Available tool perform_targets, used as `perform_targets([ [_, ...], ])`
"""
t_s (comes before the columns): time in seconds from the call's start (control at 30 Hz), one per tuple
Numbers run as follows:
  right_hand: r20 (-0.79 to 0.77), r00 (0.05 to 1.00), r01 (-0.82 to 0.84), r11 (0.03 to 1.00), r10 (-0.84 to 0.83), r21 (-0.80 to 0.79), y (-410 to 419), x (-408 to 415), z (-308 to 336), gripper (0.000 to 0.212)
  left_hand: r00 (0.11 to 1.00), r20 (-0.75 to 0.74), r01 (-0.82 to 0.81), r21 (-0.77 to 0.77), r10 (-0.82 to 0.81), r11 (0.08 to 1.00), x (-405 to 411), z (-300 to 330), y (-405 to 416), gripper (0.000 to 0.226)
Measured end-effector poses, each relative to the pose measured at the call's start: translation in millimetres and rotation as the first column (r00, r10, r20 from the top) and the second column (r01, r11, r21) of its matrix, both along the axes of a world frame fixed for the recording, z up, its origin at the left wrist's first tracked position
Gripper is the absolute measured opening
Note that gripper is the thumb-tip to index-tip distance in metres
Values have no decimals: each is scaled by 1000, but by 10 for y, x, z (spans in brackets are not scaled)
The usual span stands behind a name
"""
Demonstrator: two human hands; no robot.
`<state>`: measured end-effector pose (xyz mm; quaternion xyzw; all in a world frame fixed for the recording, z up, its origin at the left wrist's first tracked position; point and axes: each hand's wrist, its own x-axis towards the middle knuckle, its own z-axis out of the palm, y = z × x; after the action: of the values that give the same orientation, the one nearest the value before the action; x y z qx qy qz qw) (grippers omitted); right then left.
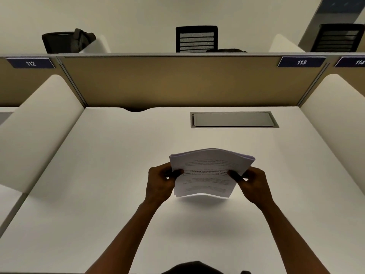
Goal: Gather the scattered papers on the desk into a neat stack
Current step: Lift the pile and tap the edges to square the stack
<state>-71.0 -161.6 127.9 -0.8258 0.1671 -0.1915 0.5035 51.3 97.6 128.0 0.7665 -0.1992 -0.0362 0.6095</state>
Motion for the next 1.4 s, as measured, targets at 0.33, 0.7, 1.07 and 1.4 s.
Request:
perform_targets([
  [0.33, -51, 998, -42, 998, 39, -46, -5, -26, -39, 18, 998, -55, 22, 27, -21, 999, -8, -105, 10, 43],
  [0.7, -290, 911, -400, 797, 293, -453, -98, 270, 940, 17, 928, 368, -38, 265, -64, 963, 171, 841, 22, 88],
  [1.07, -290, 853, -507, 819, 433, -268, -143, 244, 1008, 25, 968, 92, 202, 265, -233, 943, 191, 822, 2, 12],
  [1.4, -15, 951, -263, 832, 309, 489, -278, -194, 183, 49, 955, -279, 82, -89, -104, 993, 270, 316, 369, 11],
])
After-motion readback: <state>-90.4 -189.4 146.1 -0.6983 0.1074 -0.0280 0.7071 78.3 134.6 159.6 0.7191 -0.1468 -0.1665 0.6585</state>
